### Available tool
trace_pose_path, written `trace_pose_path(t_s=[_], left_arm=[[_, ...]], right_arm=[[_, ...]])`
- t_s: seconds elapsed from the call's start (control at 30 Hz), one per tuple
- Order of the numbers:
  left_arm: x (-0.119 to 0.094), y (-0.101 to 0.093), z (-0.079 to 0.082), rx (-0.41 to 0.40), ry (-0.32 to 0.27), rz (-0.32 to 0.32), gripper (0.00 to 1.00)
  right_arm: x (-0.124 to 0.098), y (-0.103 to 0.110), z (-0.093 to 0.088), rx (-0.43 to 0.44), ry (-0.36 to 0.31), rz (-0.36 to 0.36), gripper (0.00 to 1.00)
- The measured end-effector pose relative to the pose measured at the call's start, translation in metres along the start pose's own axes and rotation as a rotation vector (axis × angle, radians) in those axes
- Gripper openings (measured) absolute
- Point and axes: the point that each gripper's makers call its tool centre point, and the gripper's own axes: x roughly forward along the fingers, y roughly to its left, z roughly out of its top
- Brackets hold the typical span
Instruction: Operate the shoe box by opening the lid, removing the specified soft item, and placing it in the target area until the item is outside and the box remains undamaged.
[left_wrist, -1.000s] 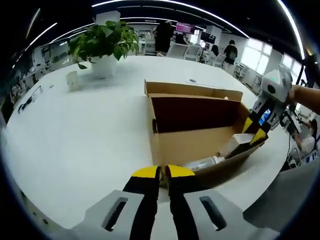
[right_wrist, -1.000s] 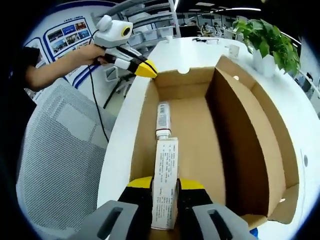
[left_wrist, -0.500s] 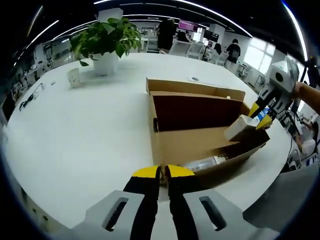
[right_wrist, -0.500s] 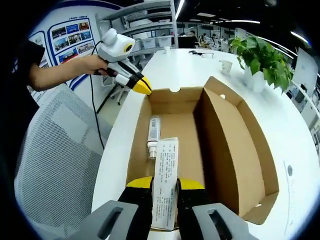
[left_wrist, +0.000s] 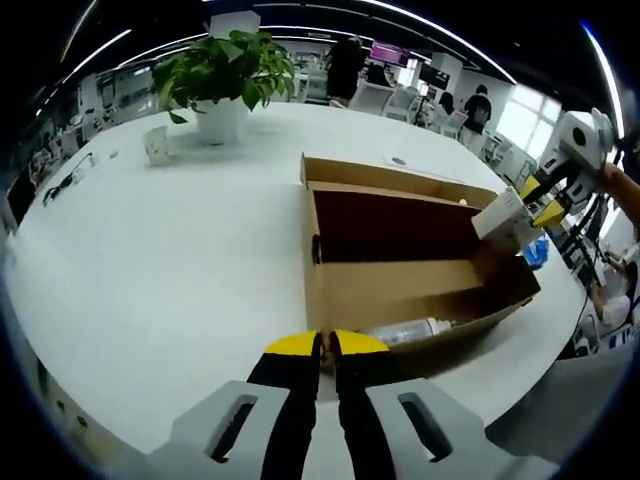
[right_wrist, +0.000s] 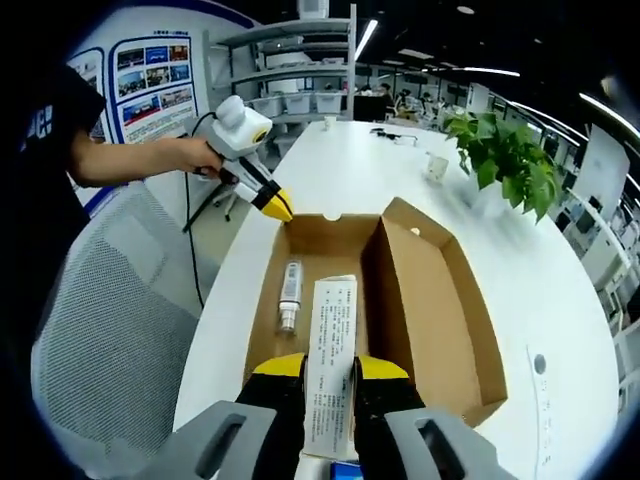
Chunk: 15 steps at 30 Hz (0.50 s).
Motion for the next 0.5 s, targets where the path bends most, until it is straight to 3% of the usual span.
trace_pose_path(t_s=[0.5], left_arm=[[0.002, 0.000, 0.001, -0.001, 0.014, 0.010, 0.02]], right_arm=[[-0.043, -0.011, -0.005, -0.046, -0.012, -0.046, 0.13]])
